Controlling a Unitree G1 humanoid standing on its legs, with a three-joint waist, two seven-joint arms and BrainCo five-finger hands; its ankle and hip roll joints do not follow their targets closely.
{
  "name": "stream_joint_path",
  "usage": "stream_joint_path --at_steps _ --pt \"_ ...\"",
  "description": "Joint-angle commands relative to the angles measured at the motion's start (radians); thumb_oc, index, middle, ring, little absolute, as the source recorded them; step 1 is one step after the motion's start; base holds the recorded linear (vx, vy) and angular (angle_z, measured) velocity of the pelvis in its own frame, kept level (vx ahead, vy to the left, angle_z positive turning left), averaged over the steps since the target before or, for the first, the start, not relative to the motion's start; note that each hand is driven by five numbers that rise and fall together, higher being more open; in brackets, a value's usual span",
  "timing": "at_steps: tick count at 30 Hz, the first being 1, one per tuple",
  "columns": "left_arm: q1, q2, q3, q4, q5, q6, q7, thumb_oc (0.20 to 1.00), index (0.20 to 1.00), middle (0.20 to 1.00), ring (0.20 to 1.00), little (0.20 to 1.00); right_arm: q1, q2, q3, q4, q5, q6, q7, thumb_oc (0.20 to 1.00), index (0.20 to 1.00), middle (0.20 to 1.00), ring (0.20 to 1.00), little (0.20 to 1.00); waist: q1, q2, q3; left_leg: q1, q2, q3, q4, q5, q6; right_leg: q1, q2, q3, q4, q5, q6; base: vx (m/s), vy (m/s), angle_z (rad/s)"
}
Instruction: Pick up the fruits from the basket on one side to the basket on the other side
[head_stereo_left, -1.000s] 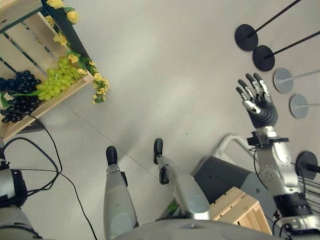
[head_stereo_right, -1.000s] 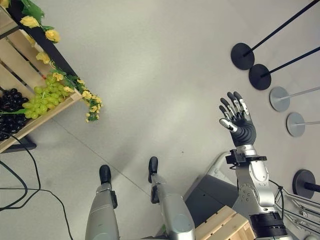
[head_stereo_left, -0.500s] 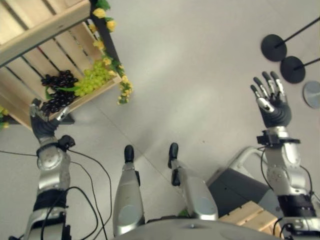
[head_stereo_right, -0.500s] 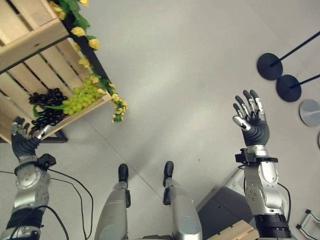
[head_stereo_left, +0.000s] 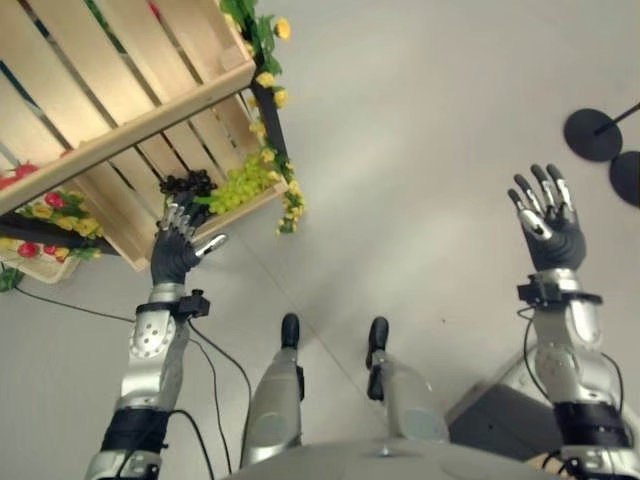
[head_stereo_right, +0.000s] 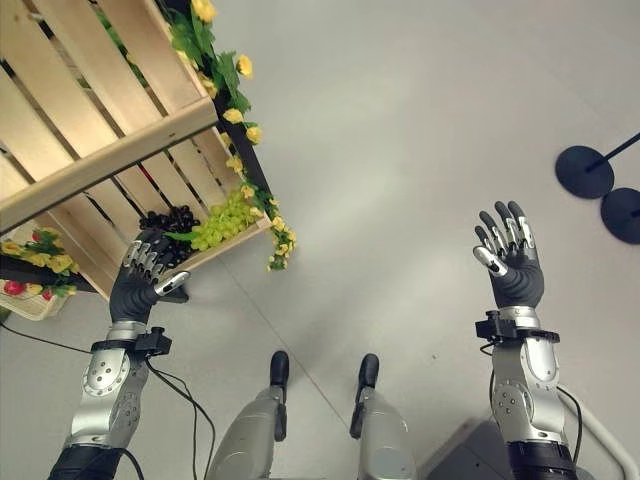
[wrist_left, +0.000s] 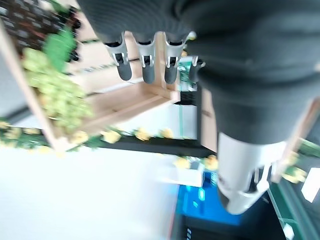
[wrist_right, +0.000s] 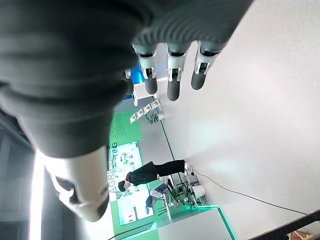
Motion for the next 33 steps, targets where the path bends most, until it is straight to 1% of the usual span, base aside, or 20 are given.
stream_joint_path --at_steps 1,7,9,13,15,16,17,18,19,20,21,22,23,24,25,26,28,30,32,33 --pt "-0.033 0.065 0.009 -0.062 0.045 -0.07 -0.007 1.0 1.0 1.0 1.0 1.0 -0.007 -0.008 -0.016 -0.03 -0.016 -0.054 -0.014 1.0 1.0 1.0 1.0 1.0 -0.033 -0.033 -0.049 0.031 0.001 0.0 0.031 -0.059 -0.014 0.017 -0.032 0.011 0.053 -0.066 0.052 0.01 -0.015 0.06" --pt "-0.045 0.059 -0.007 -0.071 0.039 -0.064 0.0 1.0 1.0 1.0 1.0 1.0 0.019 -0.007 -0.047 -0.042 -0.05 -0.061 -0.039 1.0 1.0 1.0 1.0 1.0 -0.062 -0.03 -0.071 0.079 0.037 0.013 0.033 -0.065 -0.024 0.025 -0.008 0.037 0.118 -0.111 0.039 0.03 -0.066 -0.04" --pt "-0.054 0.062 -0.017 -0.092 0.049 -0.062 -0.001 1.0 1.0 1.0 1.0 1.0 0.037 -0.009 -0.078 -0.036 -0.056 -0.07 -0.051 1.0 1.0 1.0 1.0 1.0 -0.087 -0.035 -0.09 0.104 0.065 0.026 0.054 -0.074 -0.032 0.036 0.026 0.063 0.136 -0.134 0.025 0.04 -0.169 -0.11" --pt "-0.056 0.055 -0.02 -0.098 0.051 -0.062 0.0 1.0 1.0 1.0 1.0 1.0 0.058 -0.022 -0.11 -0.039 -0.072 -0.076 -0.06 1.0 1.0 1.0 1.0 1.0 -0.105 -0.045 -0.106 0.116 0.098 0.043 0.1 -0.079 -0.042 0.059 0.063 0.089 0.129 -0.15 0.005 0.03 -0.151 -0.34" --pt "-0.059 0.05 -0.022 -0.098 0.041 -0.058 0.0 1.0 1.0 1.0 1.0 1.0 0.071 -0.027 -0.127 -0.037 -0.068 -0.08 -0.062 1.0 1.0 1.0 1.0 1.0 -0.114 -0.05 -0.114 0.118 0.129 0.052 0.155 -0.061 -0.051 0.077 0.096 0.111 0.126 -0.157 -0.016 0.03 -0.244 -0.45" --pt "-0.055 0.051 -0.018 -0.106 0.046 -0.057 -0.001 1.0 1.0 1.0 1.0 1.0 0.083 -0.031 -0.144 -0.036 -0.071 -0.086 -0.066 1.0 1.0 1.0 1.0 1.0 -0.12 -0.055 -0.122 0.115 0.149 0.047 0.227 -0.027 -0.054 0.103 0.127 0.139 0.112 -0.16 -0.037 0.05 -0.279 -0.46" --pt "-0.053 0.049 -0.017 -0.105 0.045 -0.054 0.0 1.0 1.0 1.0 1.0 1.0 0.089 -0.033 -0.149 -0.036 -0.071 -0.088 -0.067 1.0 1.0 1.0 1.0 1.0 -0.12 -0.056 -0.122 0.112 0.154 0.039 0.262 -0.01 -0.053 0.119 0.141 0.153 0.102 -0.159 -0.048 0.04 -0.275 -0.45" --pt "-0.052 0.047 -0.018 -0.103 0.042 -0.052 0.001 1.0 1.0 1.0 1.0 1.0 0.093 -0.037 -0.155 -0.041 -0.075 -0.091 -0.071 1.0 1.0 1.0 1.0 1.0 -0.117 -0.06 -0.119 0.104 0.145 0.016 0.304 0.01 -0.054 0.128 0.151 0.168 0.096 -0.154 -0.056 0.0 -0.121 -0.42" --pt "-0.052 0.047 -0.019 -0.103 0.041 -0.052 0.001 1.0 1.0 1.0 1.0 1.0 0.094 -0.036 -0.156 -0.042 -0.076 -0.09 -0.072 1.0 1.0 1.0 1.0 1.0 -0.116 -0.058 -0.116 0.102 0.147 0.014 0.313 0.007 -0.055 0.131 0.153 0.168 0.094 -0.152 -0.056 0.0 -0.116 -0.46" --pt "-0.044 0.037 -0.011 -0.108 0.033 -0.049 0.004 1.0 1.0 1.0 1.0 1.0 0.095 -0.044 -0.166 -0.042 -0.081 -0.091 -0.08 1.0 1.0 1.0 1.0 1.0 -0.117 -0.059 -0.118 0.083 0.123 -0.027 0.356 0.0 -0.042 0.148 0.164 0.192 0.08 -0.155 -0.065 0.0 -0.056 -0.5" --pt "-0.04 0.037 -0.008 -0.113 0.039 -0.048 0.008 1.0 1.0 1.0 1.0 1.0 0.091 -0.047 -0.169 -0.037 -0.082 -0.093 -0.087 1.0 1.0 1.0 1.0 1.0 -0.114 -0.057 -0.119 0.074 0.098 -0.055 0.355 -0.007 -0.036 0.149 0.167 0.212 0.075 -0.152 -0.066 0.01 -0.052 -0.45" --pt "-0.04 0.036 -0.009 -0.114 0.04 -0.048 0.009 1.0 1.0 1.0 1.0 1.0 0.091 -0.048 -0.169 -0.036 -0.082 -0.093 -0.088 1.0 1.0 1.0 1.0 1.0 -0.114 -0.057 -0.119 0.074 0.098 -0.053 0.357 -0.009 -0.035 0.15 0.166 0.213 0.074 -0.152 -0.065 0.05 0.038 -0.4" --pt "-0.029 0.033 0.005 -0.121 0.051 -0.05 0.019 1.0 1.0 1.0 1.0 1.0 0.08 -0.059 -0.169 -0.034 -0.097 -0.093 -0.096 1.0 1.0 1.0 1.0 1.0 -0.105 -0.055 -0.116 0.051 0.025 -0.106 0.327 -0.088 -0.013 0.155 0.173 0.259 0.076 -0.154 -0.058 0.04 0.041 -0.35" --pt "-0.029 0.033 0.006 -0.122 0.051 -0.05 0.02 1.0 1.0 1.0 1.0 1.0 0.078 -0.059 -0.169 -0.034 -0.097 -0.093 -0.097 1.0 1.0 1.0 1.0 1.0 -0.105 -0.056 -0.117 0.049 0.024 -0.104 0.324 -0.082 -0.012 0.152 0.171 0.26 0.075 -0.15 -0.057 0.06 0.077 -0.5" --pt "-0.017 0.031 0.017 -0.129 0.056 -0.054 0.024 1.0 1.0 1.0 1.0 1.0 0.068 -0.066 -0.164 -0.026 -0.102 -0.093 -0.099 1.0 1.0 1.0 1.0 1.0 -0.104 -0.055 -0.119 0.045 -0.002 -0.129 0.295 -0.106 -0.004 0.149 0.175 0.29 0.076 -0.145 -0.052 0.05 0.094 -0.68" --pt "-0.009 0.032 0.021 -0.13 0.063 -0.06 0.032 1.0 1.0 1.0 1.0 1.0 0.057 -0.07 -0.156 -0.016 -0.108 -0.095 -0.103 1.0 1.0 1.0 1.0 1.0 -0.095 -0.052 -0.113 0.039 -0.032 -0.172 0.287 -0.128 -0.002 0.148 0.186 0.329 0.088 -0.146 -0.048 0.07 0.142 -0.86" --pt "0.003 0.024 0.036 -0.127 0.057 -0.072 0.041 1.0 1.0 1.0 1.0 1.0 0.027 -0.081 -0.129 -0.009 -0.126 -0.09 -0.108 1.0 1.0 1.0 1.0 1.0 -0.08 -0.044 -0.111 0.029 -0.098 -0.253 0.252 -0.119 0.0 0.137 0.201 0.398 0.099 -0.136 -0.036 0.03 0.162 -0.64" --pt "0.02 0.015 0.045 -0.127 0.042 -0.076 0.041 1.0 1.0 1.0 1.0 1.0 0.012 -0.087 -0.107 -0.004 -0.134 -0.085 -0.109 1.0 1.0 1.0 1.0 1.0 -0.078 -0.036 -0.112 0.052 -0.105 -0.252 0.237 -0.14 0.013 0.126 0.205 0.429 0.121 -0.14 -0.028 0.01 0.161 -1.2" --pt "0.022 0.016 0.048 -0.126 0.04 -0.085 0.037 1.0 1.0 1.0 1.0 1.0 0.003 -0.077 -0.088 0.011 -0.144 -0.064 -0.104 1.0 1.0 1.0 1.0 1.0 -0.094 -0.035 -0.126 0.088 -0.08 -0.169 0.202 -0.153 0.032 0.098 0.19 0.46 0.141 -0.138 -0.01 0.04 0.251 -1.38" --pt "0.023 0.016 0.048 -0.126 0.04 -0.085 0.037 1.0 1.0 1.0 1.0 1.0 0.003 -0.077 -0.088 0.011 -0.145 -0.064 -0.105 1.0 1.0 1.0 1.0 1.0 -0.089 -0.037 -0.126 0.091 -0.079 -0.163 0.2 -0.153 0.033 0.098 0.19 0.465 0.141 -0.138 -0.009 0.06 0.16 -0.63"
